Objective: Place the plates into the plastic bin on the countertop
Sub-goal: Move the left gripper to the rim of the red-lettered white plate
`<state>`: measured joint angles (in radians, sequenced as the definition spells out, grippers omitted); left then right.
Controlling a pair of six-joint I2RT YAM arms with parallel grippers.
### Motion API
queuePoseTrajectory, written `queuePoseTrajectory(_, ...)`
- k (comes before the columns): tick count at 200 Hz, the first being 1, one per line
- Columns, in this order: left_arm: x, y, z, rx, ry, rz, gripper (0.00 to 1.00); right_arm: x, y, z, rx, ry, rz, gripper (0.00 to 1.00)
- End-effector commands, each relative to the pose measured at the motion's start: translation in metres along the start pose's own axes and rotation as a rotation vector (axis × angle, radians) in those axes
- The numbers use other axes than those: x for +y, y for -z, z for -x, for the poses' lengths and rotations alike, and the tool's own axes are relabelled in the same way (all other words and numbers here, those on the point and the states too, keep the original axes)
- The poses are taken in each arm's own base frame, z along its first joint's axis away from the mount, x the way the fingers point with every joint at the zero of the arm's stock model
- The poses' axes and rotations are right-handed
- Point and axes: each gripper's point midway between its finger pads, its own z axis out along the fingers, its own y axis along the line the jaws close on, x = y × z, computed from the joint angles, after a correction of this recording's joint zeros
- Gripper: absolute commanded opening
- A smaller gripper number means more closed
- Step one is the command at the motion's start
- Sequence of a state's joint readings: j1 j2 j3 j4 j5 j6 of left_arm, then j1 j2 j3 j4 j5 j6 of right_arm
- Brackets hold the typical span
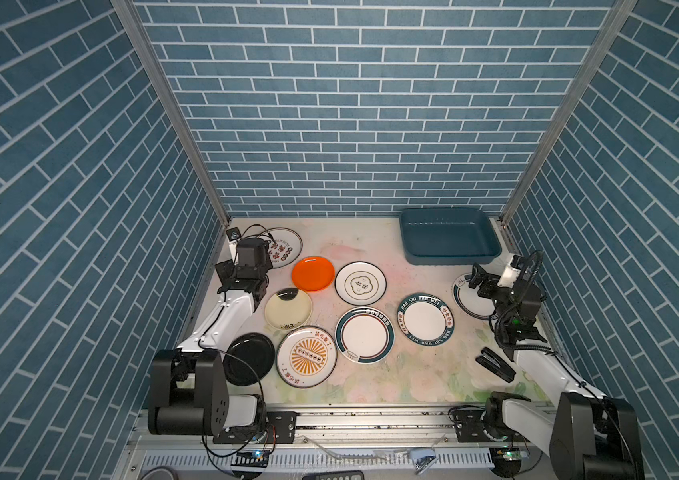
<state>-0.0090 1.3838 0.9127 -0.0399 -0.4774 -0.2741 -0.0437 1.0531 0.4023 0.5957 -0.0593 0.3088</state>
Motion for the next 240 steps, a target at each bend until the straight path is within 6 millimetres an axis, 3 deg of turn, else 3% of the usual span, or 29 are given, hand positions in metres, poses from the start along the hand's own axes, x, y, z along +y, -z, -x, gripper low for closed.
queuePoseTrajectory(1, -0.004, -0.012, -0.022, 0.139, 0.058, -0.050, 1.00, 0.008, 0.007, 0.006, 0.023, -0.163, 0.020, 0.99)
queuePoseTrajectory(40, -0.021, -0.027, -0.018, 0.239, 0.201, -0.176, 1.00, 0.041, 0.011, -0.011, 0.207, -0.279, 0.180, 0.99)
queuePoseTrajectory(119, -0.048, -0.071, -0.015, 0.397, 0.333, -0.356, 0.96, 0.062, 0.036, -0.042, 0.360, -0.377, 0.289, 0.99)
queuePoseTrajectory(159, -0.060, -0.096, -0.029, 0.512, 0.384, -0.455, 0.88, 0.072, 0.059, -0.047, 0.396, -0.394, 0.342, 0.99)
queuePoseTrajectory(209, -0.062, -0.118, -0.052, 0.595, 0.374, -0.455, 0.79, 0.080, 0.080, -0.053, 0.439, -0.402, 0.385, 0.99)
queuePoseTrajectory(240, -0.063, -0.130, -0.067, 0.632, 0.399, -0.458, 0.66, 0.082, 0.089, -0.061, 0.468, -0.406, 0.399, 0.99)
